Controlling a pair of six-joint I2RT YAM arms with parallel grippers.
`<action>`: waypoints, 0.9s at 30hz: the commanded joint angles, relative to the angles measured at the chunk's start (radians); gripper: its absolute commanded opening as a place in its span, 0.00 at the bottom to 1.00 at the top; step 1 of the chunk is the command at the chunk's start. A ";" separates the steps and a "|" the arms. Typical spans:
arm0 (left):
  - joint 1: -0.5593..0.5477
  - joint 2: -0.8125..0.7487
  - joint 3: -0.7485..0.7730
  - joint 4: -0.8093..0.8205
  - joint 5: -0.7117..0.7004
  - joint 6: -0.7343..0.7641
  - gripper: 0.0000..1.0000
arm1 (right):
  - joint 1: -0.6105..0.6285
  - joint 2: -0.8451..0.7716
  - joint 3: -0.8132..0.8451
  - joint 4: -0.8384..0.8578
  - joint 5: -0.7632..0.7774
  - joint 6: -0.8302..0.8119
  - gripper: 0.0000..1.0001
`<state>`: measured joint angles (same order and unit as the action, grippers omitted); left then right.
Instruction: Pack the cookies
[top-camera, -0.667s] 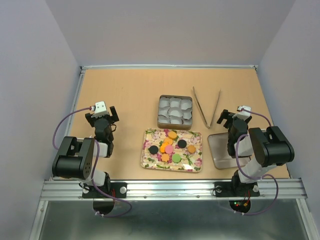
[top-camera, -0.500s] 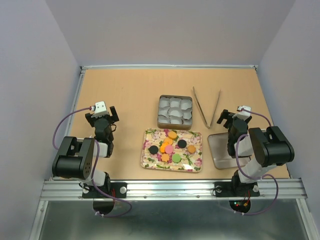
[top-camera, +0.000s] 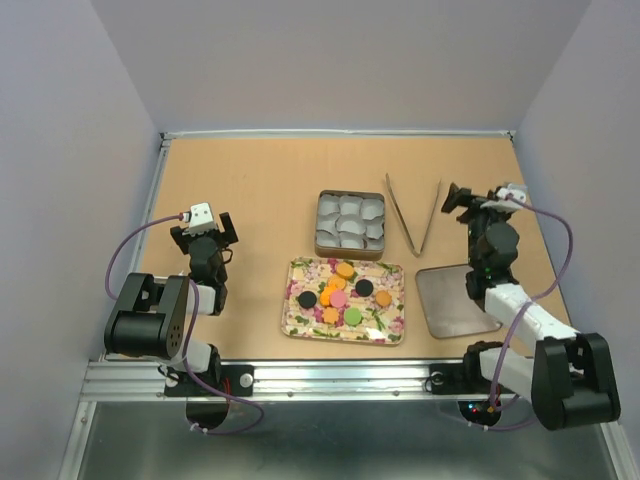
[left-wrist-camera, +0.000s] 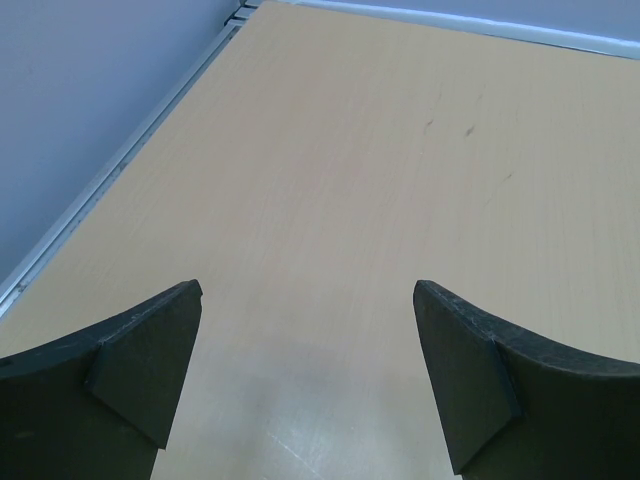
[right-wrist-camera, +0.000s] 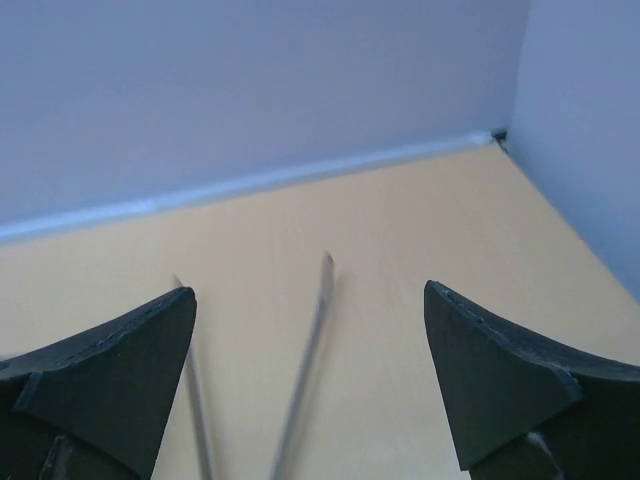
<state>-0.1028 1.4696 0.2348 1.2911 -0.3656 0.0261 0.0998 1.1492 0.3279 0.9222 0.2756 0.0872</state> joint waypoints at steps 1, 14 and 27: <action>0.005 -0.009 -0.008 0.286 -0.001 0.018 0.99 | 0.008 -0.109 0.265 -0.191 0.058 0.144 1.00; 0.005 -0.008 -0.006 0.287 -0.001 0.018 0.99 | 0.015 0.114 0.976 -1.443 -0.515 0.547 1.00; 0.005 -0.008 -0.005 0.286 -0.001 0.018 0.99 | 0.103 0.441 1.047 -1.910 -0.299 0.349 1.00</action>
<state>-0.1028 1.4696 0.2348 1.2919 -0.3653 0.0265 0.1814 1.6287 1.3277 -0.9157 -0.0689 0.4709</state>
